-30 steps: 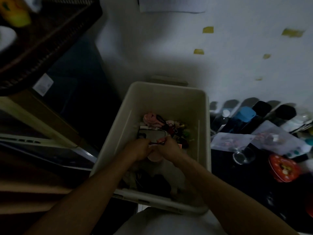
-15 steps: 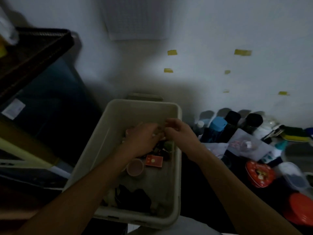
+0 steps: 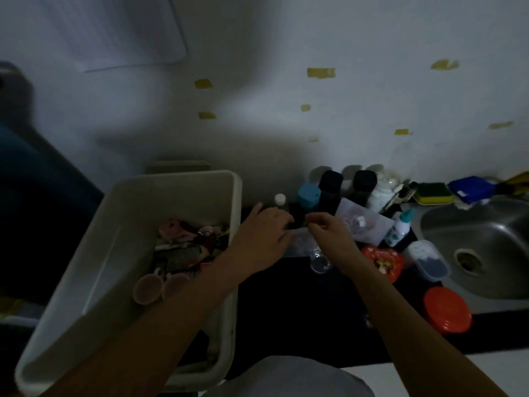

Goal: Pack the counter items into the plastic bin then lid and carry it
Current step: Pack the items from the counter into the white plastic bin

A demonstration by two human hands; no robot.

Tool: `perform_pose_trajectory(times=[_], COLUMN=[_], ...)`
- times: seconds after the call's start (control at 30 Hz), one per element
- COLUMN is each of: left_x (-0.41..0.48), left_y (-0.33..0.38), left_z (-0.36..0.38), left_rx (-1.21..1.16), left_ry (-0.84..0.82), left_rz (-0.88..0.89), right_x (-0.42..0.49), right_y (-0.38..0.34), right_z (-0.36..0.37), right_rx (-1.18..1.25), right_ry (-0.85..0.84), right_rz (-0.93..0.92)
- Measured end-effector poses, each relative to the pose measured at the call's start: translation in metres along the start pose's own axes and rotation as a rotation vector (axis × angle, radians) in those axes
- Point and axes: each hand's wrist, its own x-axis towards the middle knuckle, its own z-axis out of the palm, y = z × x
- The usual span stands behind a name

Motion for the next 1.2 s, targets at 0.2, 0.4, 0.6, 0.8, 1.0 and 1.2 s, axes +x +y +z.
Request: perform_pose_trajectory(times=[0.2, 0.4, 0.6, 0.8, 1.0, 1.2], left_x=[0.001, -0.004, -0.012, -0.017, -0.019, -0.005], left_y=[0.032, 0.03, 0.033, 0.033, 0.031, 0.026], left_z=[0.053, 0.081, 0.098, 0.111, 0.116, 0.108], left_rx=[-0.165, -0.223, -0.259, -0.238, -0.3, -0.384], left_ry=[-0.156, -0.238, -0.325, -0.346, -0.319, -0.143], left_rz=[-0.053, -0.158, -0.267, -0.335, -0.371, -0.301], right_x=[0.007, 0.024, 0.026, 0.024, 0.024, 0.021], right_y=[0.08, 0.132, 0.153, 0.161, 0.152, 0.117], right_z=[-0.021, -0.026, -0.023, -0.023, -0.027, -0.033], right_rx=[-0.145, -0.481, -0.612, -0.629, -0.542, -0.435], right_ry=[-0.096, -0.217, -0.365, -0.322, -0.321, -0.252], right_rz=[0.099, 0.093, 0.081, -0.064, -0.159, -0.344])
